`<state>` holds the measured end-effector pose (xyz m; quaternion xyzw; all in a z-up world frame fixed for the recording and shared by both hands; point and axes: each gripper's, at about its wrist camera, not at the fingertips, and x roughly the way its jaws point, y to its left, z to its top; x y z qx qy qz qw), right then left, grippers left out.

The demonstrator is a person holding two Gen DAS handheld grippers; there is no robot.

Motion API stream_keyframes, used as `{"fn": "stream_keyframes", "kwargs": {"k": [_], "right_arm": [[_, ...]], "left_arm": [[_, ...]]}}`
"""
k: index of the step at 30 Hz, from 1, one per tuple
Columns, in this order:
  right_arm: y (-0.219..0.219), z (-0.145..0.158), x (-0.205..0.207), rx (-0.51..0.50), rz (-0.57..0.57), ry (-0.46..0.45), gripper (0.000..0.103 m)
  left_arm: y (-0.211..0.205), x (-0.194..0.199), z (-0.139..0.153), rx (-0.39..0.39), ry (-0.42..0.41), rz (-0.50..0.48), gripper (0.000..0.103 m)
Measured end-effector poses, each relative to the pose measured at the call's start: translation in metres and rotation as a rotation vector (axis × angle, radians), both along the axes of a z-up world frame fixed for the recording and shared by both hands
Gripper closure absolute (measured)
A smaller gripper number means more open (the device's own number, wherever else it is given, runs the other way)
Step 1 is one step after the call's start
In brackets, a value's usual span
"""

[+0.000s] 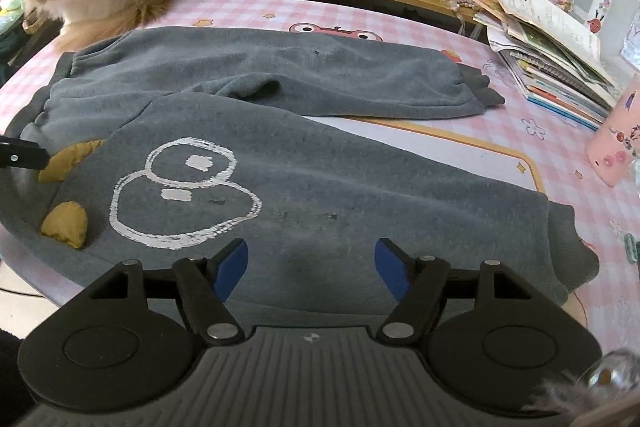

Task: Fold clothes

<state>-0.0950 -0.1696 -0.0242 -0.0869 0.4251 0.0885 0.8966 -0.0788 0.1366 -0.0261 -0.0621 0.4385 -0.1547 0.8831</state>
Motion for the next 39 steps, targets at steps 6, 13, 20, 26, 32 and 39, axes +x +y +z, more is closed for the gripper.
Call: {"fn": "stream_keyframes", "kwargs": {"k": [6,13,20,26,32,39], "right_arm": [[0.018,0.009,-0.007,-0.038,0.002,-0.021,0.016],[0.017,0.017,-0.004,-0.034,-0.005,0.006,0.015],[0.008,0.031,0.015,0.004,0.072,0.000,0.014],[-0.017,0.038,0.052,0.009,0.130,-0.026,0.014],[-0.053,0.041,0.103,0.002,0.235,-0.048,0.014],[-0.089,0.049,0.182,-0.101,0.374,-0.040,0.014]], "left_arm": [[-0.009,0.001,0.004,0.020,-0.069,-0.109,0.033],[0.001,0.000,0.005,0.008,-0.069,-0.118,0.029],[0.012,0.005,0.009,-0.003,-0.060,-0.058,0.028],[0.002,0.013,0.012,0.040,-0.063,-0.023,0.028],[-0.014,0.032,0.022,0.081,-0.065,0.027,0.027],[-0.028,0.081,0.034,0.182,-0.065,0.080,0.025]]}}
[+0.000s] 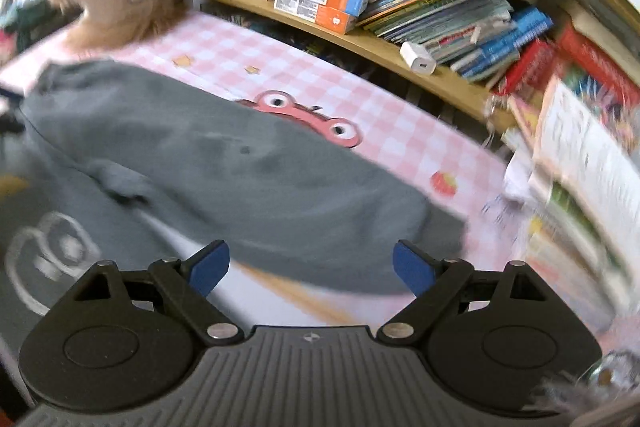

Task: Fold clothes

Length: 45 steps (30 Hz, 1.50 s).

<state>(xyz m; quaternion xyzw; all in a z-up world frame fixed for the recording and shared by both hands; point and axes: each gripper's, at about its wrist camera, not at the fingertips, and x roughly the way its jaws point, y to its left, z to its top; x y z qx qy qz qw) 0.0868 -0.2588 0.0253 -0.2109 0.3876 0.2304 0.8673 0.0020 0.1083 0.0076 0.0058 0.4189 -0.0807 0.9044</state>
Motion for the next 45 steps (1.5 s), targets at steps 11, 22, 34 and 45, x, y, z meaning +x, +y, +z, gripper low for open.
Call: {"fn": "stream_keyframes", "kwargs": {"k": [11,22,34,45], "right_arm": [[-0.038,-0.020,0.122,0.007,0.020,0.093,0.018],[-0.022,-0.046,0.165,-0.014,0.070,0.127,0.023],[-0.025,-0.056,0.183,0.003,0.065,0.133,0.023],[-0.021,-0.064,0.193,0.028,0.087,0.169,0.030]], "left_arm": [[-0.004,0.075,0.005,0.098,0.034,-0.025,0.025],[-0.002,0.110,0.001,0.171,0.033,-0.015,0.025],[0.013,0.127,-0.014,0.169,0.068,0.023,0.025],[0.021,0.149,-0.036,0.203,0.125,0.031,0.027]]}}
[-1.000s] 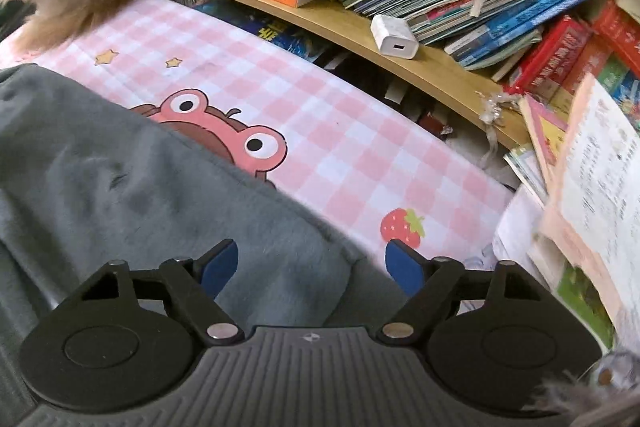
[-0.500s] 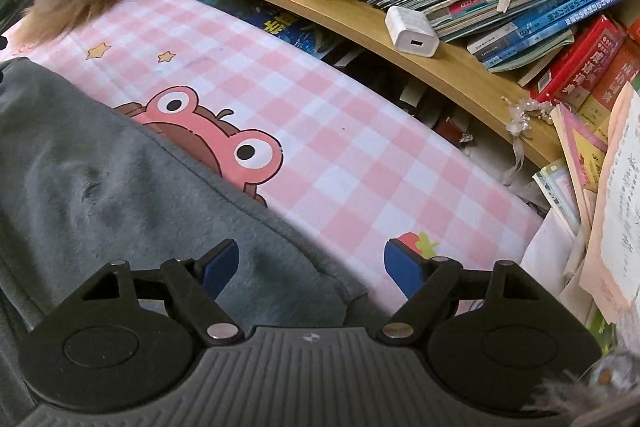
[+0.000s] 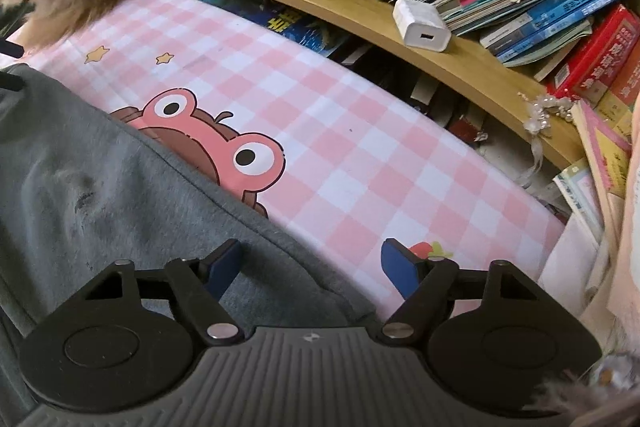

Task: Fold clothes

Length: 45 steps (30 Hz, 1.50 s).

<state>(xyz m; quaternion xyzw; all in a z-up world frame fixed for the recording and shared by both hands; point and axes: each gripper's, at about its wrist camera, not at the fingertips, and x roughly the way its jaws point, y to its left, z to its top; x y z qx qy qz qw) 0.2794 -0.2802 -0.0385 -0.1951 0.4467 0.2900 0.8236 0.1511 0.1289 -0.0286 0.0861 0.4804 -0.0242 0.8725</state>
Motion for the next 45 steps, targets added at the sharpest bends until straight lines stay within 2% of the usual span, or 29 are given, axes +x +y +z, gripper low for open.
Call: {"fn": "stream_keyframes", "kwargs": {"k": [9,18,21,25,29,31,34,39,45], "right_arm": [[-0.007,-0.006,0.001,-0.017,0.023,0.051,0.044],[-0.017,-0.008,0.004,0.033,-0.011,0.101,0.057],[-0.020,-0.007,0.005,0.034,-0.017,0.110,0.065],[-0.024,-0.006,0.005,0.038,-0.034,0.114,0.081],[-0.022,-0.006,0.003,0.033,-0.050,0.101,0.090],[-0.021,-0.001,-0.001,0.021,-0.061,0.064,0.091],[-0.018,0.007,-0.006,0.003,-0.076,0.007,0.092],[-0.021,0.040,-0.028,0.011,-0.086,-0.111,0.092],[-0.029,0.077,-0.080,0.020,-0.122,-0.281,0.092]], "left_arm": [[0.011,0.005,-0.005,-0.037,0.038,-0.042,0.027],[0.022,0.018,-0.015,-0.098,0.098,-0.060,0.026],[0.026,0.021,-0.016,-0.121,0.117,-0.059,0.028],[0.025,0.023,-0.014,-0.147,0.154,-0.060,0.043],[0.025,0.030,-0.009,-0.160,0.213,-0.053,0.079],[0.024,0.029,-0.007,-0.135,0.208,-0.047,0.085],[0.022,0.019,0.003,-0.097,0.137,-0.047,0.088],[0.027,-0.003,0.035,-0.123,0.006,-0.051,0.089],[0.024,-0.037,0.076,-0.135,-0.162,-0.068,0.089]]}}
